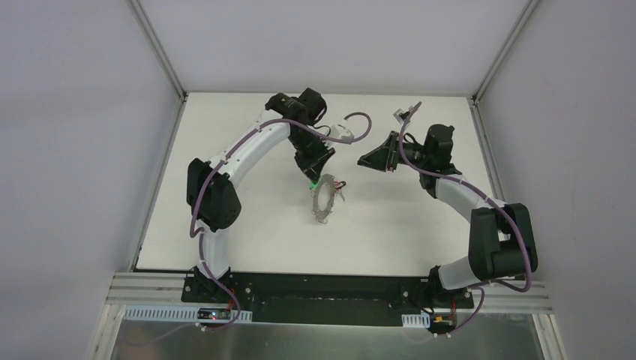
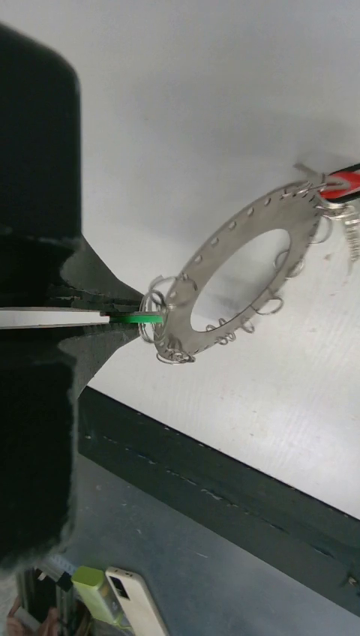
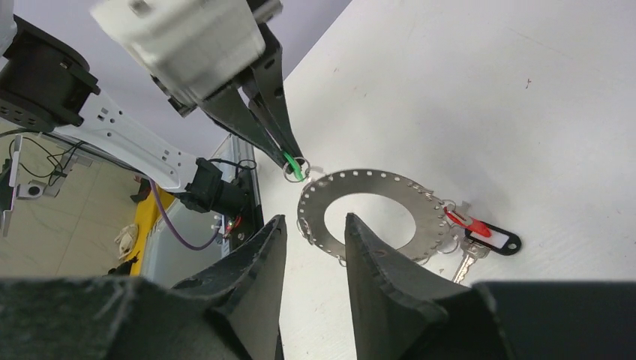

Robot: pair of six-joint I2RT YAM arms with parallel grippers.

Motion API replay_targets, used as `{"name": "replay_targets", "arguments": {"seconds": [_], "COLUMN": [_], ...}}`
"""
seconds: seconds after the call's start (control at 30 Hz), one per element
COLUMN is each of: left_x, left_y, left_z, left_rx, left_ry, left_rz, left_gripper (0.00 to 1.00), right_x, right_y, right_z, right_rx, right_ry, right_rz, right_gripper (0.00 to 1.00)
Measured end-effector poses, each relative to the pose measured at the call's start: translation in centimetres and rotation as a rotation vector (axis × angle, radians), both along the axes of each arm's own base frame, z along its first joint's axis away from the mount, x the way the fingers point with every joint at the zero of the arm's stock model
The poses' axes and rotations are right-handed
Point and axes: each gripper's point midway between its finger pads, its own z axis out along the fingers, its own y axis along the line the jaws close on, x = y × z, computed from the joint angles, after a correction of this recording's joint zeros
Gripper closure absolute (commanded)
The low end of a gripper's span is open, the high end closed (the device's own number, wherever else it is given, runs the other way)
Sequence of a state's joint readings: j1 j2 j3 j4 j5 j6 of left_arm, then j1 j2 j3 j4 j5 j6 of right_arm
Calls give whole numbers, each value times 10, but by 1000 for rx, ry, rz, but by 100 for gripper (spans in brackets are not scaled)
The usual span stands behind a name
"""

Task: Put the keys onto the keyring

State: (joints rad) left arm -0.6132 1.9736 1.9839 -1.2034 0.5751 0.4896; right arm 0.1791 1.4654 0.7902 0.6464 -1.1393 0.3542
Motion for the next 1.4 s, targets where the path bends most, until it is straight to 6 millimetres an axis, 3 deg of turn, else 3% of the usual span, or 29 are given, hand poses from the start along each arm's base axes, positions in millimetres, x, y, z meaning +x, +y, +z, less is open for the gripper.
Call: {"name": "replay_targets", "arguments": {"seconds": [0.37,0.7,0.9,1.03,1.27,1.4], "left_x": [-44,-52,-58,-60,-60,-67], "left_y": [66,115,141,149,155,161], "left_z": [-58,-88,-122,-138,-139,-142], "left_rx": [279,483,643,707,737,769], "left_ry": [130,168,240,279,278,299], "left_rz": [-3,-27,-69,-91,-92,-79], "left_gripper": [100,99,100,97,87,76], "right_x": [7,10,10,10,9,8], "right_y": [-7,-12,-13,-13,-15,-15], "right_z": [0,0,0,1,6,8], "right_rx": [-1,-1,-1,-1,2,4], "right_ry": [-1,0,-2,-3,-20,-21], "right_rz": [-33,-48,-51,-51,-58,-58], "right_gripper": [61,61,62,62,62,62]}}
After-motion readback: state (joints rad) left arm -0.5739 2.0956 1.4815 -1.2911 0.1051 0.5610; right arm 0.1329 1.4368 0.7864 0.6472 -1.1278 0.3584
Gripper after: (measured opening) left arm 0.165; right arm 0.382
